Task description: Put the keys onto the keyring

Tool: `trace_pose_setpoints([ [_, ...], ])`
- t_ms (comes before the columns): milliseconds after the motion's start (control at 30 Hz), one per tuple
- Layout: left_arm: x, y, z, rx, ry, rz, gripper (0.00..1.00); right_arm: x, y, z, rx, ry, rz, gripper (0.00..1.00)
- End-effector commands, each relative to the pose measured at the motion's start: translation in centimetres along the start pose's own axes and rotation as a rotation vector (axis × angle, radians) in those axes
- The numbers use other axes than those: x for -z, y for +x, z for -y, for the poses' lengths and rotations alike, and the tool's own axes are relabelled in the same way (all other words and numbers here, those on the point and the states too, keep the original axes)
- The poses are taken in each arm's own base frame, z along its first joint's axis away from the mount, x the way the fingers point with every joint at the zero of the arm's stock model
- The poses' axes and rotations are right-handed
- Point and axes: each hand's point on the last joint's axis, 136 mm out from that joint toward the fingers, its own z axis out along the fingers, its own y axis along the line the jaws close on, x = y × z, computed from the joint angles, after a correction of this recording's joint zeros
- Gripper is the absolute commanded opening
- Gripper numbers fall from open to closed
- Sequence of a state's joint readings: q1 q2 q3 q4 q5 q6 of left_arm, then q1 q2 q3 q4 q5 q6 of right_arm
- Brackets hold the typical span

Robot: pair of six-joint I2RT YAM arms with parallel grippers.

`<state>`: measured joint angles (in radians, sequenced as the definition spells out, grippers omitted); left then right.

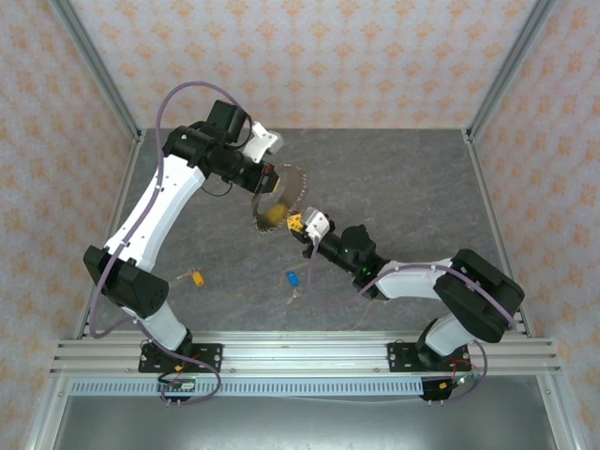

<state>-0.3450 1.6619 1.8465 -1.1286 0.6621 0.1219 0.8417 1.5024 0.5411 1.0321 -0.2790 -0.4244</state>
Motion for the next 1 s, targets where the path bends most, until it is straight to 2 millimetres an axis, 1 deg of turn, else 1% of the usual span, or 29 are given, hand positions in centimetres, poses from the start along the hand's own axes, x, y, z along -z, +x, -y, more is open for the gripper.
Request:
trace_pose_setpoints([
  [0,-0.5,-0.4,0.1,0.052,0.050,0.048,0.12,0.2,-2.7,-0.6,-0.065,-0.086,0.067,0.00],
  [67,-1.5,0.3,-1.3,0.097,0.025,0.036,0.15,0.2,-2.4,-0.4,-0.092,-0.100,0.055,0.00],
  [100,-2.0,0.6,-2.1,0.125,0.013,0.038,0.19,0.2,-2.2,-0.4,-0.100,-0.112,0.044,0.00],
  [167,-3.3,1.3,-3.3,0.171,-0.005,0.038,0.21,0.1,-1.7,-0.5,-0.114,-0.135,0.021,0.00],
  [233,-4.6,2.2,-4.8,0.206,-0.046,0.029,0.27,-0.2,-0.9,-0.6,-0.128,-0.152,-0.015,0.00],
  [333,-6.3,3.5,-7.1,0.252,-0.112,0.013,0.27,-0.8,0.0,-0.3,-0.143,-0.152,-0.050,0.00],
  [400,-7.7,4.3,-8.6,0.303,-0.125,0.024,0.27,-1.3,0.7,0.0,-0.169,-0.155,-0.067,0.00],
  [467,-8.6,5.0,-9.8,0.347,-0.132,0.035,0.31,-1.7,1.5,0.2,-0.188,-0.158,-0.085,0.00],
  [533,-9.4,5.6,-10.7,0.382,-0.139,0.040,0.32,-2.1,2.6,0.4,-0.197,-0.144,-0.113,0.00],
  [567,-9.7,5.9,-11.3,0.403,-0.149,0.041,0.37,-2.3,3.2,0.5,-0.199,-0.133,-0.128,0.00],
  [600,-10.2,6.3,-11.5,0.419,-0.153,0.038,0.39,-2.6,3.9,0.7,-0.205,-0.120,-0.142,0.00],
  [667,-11.1,7.0,-12.1,0.450,-0.160,0.035,0.39,-3.1,5.1,0.7,-0.216,-0.111,-0.165,0.00],
  [700,-11.6,7.7,-12.7,0.467,-0.183,0.027,0.39,-3.4,5.7,0.7,-0.224,-0.108,-0.176,0.00],
  [800,-13.0,9.9,-14.4,0.523,-0.250,0.006,0.46,-4.1,7.4,1.2,-0.246,-0.081,-0.209,0.00],
  [867,-13.8,11.0,-15.1,0.553,-0.270,0.009,0.48,-4.4,8.4,1.4,-0.248,-0.065,-0.230,0.00],
  [900,-14.0,11.6,-15.6,0.568,-0.289,0.012,0.51,-4.6,8.9,1.6,-0.251,-0.056,-0.247,0.00],
  [967,-14.3,12.6,-16.1,0.588,-0.318,0.010,0.54,-4.8,9.7,1.6,-0.250,-0.056,-0.271,0.00],
])
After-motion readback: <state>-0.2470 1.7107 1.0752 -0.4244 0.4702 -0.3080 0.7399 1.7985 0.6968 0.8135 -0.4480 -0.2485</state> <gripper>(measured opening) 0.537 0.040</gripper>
